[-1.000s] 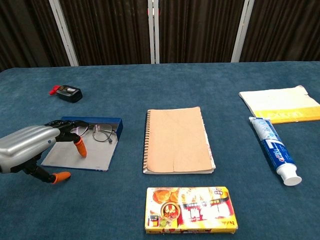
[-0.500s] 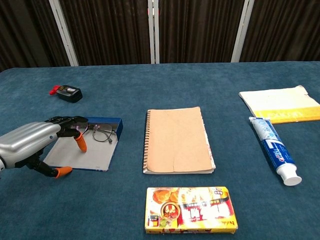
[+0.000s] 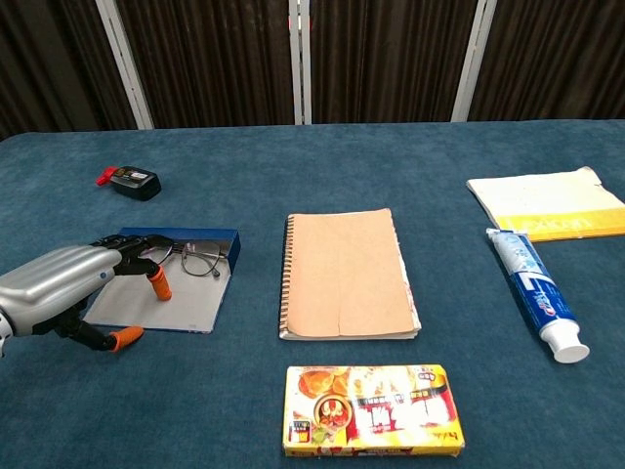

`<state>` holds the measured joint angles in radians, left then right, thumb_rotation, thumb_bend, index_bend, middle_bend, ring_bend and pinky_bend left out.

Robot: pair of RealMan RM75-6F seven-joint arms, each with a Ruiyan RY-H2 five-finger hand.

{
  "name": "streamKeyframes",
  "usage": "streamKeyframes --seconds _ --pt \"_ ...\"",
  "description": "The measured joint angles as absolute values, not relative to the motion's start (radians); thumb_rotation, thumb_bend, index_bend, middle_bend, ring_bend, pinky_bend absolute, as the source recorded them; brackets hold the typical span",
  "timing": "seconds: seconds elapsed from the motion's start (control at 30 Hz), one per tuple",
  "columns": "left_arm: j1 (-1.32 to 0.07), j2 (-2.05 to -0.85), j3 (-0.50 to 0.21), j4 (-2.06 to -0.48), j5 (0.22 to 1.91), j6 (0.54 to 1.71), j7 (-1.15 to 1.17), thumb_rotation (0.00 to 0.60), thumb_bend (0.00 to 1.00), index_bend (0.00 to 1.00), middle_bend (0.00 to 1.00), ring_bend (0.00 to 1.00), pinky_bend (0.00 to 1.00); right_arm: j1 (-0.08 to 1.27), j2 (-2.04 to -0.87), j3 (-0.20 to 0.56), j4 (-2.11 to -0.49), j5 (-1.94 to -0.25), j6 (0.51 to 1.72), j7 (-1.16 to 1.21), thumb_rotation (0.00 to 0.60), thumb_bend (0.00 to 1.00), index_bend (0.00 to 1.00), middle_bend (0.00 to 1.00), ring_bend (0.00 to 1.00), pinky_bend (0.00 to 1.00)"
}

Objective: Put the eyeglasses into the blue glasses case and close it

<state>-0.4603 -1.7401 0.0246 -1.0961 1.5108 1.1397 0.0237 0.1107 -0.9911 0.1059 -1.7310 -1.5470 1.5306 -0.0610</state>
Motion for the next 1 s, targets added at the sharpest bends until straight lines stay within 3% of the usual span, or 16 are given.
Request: streamKeyframes --seconds 0.7,0.83,1.0 --pt "-0.456 -1.738 0.021 -1.09 1.51 1.133 0.014 0.6 0.32 0.35 0.0 0.0 0.0 0.112 -0.991 0.104 -1.732 -1.55 1.528 -0.059 0.6 0.0 0.02 0.0 0.0 0.0" --pt "-0.458 -1.746 0.018 -1.082 1.509 1.129 0.009 0.6 0.36 0.37 0.0 0.0 0.0 0.112 -0.991 0.104 -1.731 -1.55 1.527 -0.059 0.6 0.0 0.02 0.0 0.0 0.0" --pt "-0.458 -1.751 0.013 -1.074 1.502 1.124 0.008 0.6 0.48 0.39 0.0 0.0 0.0 0.113 -0.992 0.104 -1.73 -1.55 1.526 -0.057 0.6 0.0 0.02 0.0 0.0 0.0"
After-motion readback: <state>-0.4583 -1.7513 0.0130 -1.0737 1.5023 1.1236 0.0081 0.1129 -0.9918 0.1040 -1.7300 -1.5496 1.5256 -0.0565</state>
